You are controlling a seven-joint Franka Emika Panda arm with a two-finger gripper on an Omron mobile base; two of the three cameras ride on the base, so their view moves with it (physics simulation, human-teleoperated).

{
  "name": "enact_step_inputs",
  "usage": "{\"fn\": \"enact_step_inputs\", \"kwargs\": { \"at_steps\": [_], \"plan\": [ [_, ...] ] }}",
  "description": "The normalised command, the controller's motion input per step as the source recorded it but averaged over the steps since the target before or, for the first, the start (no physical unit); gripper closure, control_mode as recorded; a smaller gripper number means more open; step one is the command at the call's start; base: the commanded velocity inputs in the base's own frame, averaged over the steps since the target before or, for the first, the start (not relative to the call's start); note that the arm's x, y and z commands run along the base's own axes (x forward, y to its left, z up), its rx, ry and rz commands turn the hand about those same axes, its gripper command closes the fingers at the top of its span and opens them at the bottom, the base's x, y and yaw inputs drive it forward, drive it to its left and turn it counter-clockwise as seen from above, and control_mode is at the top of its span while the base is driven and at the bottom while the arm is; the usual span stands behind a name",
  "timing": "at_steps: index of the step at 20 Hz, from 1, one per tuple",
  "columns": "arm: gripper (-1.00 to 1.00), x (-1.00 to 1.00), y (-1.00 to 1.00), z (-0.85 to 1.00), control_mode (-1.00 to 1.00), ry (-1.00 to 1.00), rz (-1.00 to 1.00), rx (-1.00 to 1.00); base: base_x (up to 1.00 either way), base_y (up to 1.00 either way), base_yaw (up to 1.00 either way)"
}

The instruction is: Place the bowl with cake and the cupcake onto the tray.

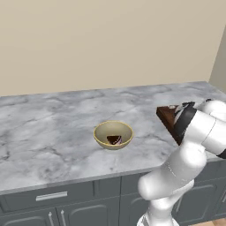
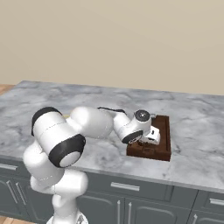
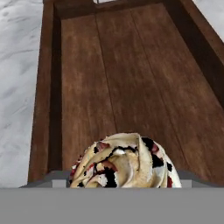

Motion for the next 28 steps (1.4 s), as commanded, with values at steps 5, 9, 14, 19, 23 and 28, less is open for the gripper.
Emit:
{"fn": "enact_step_inputs", "kwargs": {
  "at_steps": [5, 9, 14, 19, 23, 28],
  "plan": [
    [1.0, 0.3, -0.2, -0.31, -1.0, 0.03, 0.03, 0.0, 0.0, 0.0, 0.0],
    [1.0, 0.32, -0.22, -0.29, -1.0, 0.03, 0.03, 0.0, 0.0, 0.0, 0.0],
    [1.0, 0.33, -0.23, -0.28, -1.0, 0.04, 0.03, 0.0, 0.0, 0.0, 0.0],
    [-1.0, 0.19, -0.05, -0.18, -1.0, 0.03, 0.05, 0.0, 0.0, 0.0, 0.0],
    [-1.0, -0.01, 0.0, 0.0, -1.0, 0.0, 0.05, 0.0, 0.0, 0.0, 0.0],
    [-1.0, -0.07, 0.01, 0.0, -1.0, 0.0, 0.05, 0.0, 0.0, 0.0, 0.0]
  ]
}}
